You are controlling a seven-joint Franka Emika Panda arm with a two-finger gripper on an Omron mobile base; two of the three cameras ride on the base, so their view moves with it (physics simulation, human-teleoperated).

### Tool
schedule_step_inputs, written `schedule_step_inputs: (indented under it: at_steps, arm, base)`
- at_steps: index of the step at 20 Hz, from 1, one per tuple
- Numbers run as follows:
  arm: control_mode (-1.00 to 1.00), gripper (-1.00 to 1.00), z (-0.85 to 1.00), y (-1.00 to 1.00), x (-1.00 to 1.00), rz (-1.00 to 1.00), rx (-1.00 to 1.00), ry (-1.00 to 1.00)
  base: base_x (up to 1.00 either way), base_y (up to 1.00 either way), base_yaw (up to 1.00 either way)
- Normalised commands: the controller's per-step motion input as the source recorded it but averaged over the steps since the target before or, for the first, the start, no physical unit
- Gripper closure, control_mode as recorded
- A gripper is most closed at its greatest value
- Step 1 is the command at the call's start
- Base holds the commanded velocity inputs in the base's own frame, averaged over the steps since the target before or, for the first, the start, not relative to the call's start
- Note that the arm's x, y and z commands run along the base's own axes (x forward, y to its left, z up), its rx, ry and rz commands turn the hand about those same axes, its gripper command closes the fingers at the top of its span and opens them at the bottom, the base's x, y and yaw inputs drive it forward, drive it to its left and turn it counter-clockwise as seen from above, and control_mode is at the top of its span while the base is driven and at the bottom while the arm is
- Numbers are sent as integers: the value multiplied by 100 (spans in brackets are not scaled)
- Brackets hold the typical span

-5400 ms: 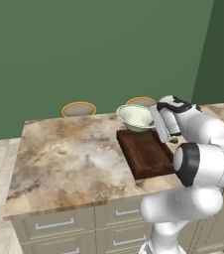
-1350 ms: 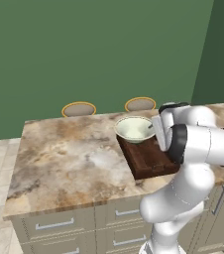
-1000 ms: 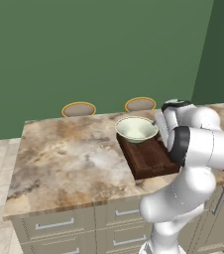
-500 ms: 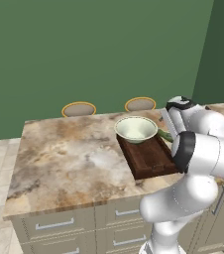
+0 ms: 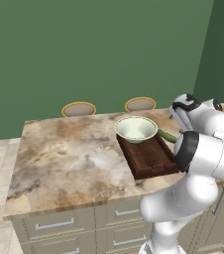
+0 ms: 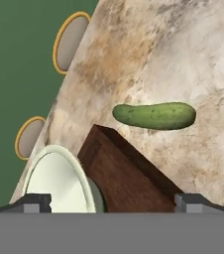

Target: Place the two vegetables and bowl onto the tray for setting up a vegetable dip station.

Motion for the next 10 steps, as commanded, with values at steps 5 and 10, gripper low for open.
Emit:
schedule_step_inputs:
  at_steps: [5,10]
  arm:
    - [-100,-100,0,-60,-15,13,-15,-2]
    - [-100,-100,0,-39,-14,20,-19,-7]
  base:
    - [0,0,0]
    - [0,0,0]
